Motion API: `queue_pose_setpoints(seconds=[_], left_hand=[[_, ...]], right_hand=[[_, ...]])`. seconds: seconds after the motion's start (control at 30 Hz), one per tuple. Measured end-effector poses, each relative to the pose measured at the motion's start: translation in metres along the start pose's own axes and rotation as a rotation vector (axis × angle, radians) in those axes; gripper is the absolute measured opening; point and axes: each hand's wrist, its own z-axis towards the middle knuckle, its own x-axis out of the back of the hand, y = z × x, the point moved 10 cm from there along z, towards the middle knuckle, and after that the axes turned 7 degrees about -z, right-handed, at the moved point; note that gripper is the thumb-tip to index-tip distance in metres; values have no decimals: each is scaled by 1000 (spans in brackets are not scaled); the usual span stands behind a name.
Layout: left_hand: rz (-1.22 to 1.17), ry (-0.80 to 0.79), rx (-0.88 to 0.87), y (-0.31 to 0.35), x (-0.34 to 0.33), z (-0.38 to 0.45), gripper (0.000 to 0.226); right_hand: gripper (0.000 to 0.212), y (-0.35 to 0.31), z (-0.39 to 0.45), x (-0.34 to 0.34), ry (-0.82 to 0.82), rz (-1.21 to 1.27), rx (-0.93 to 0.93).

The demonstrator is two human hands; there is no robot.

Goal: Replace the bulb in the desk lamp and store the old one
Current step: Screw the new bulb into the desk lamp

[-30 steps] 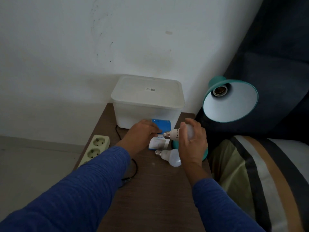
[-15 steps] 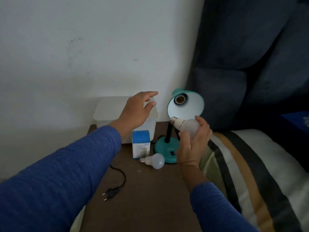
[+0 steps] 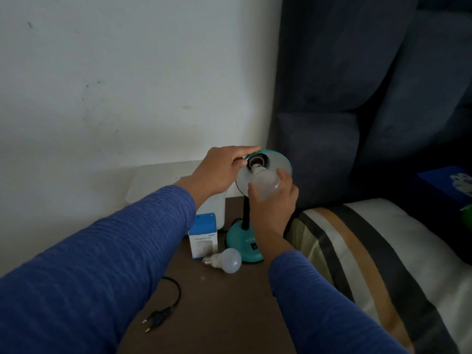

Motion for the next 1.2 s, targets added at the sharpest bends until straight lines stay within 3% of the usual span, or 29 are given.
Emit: queue_pose_setpoints(seconds=[0.37,0.6,0.73,0.87,1.03,1.2], left_hand=[[-16,15,28,-3,2,3,40],[-26,-1,54,-6,0,5,41],[-27,-4,58,-5,-1,5,41],[-39,1,61,-5,0,5,40],[-53,12,61,-5,0,4,41],[-41,13,56,-4,-1,5,41]], right_hand=[[67,0,18,-9,-12,36,-91],[65,5,14,-20,-116,46,-135],[63,19,12,-20,-103,115,-240],[75,11,12,-17,-89,58,-144],[59,18,11,-19,-109,94,-187],[71,14,11,-20,-115,18,-130]])
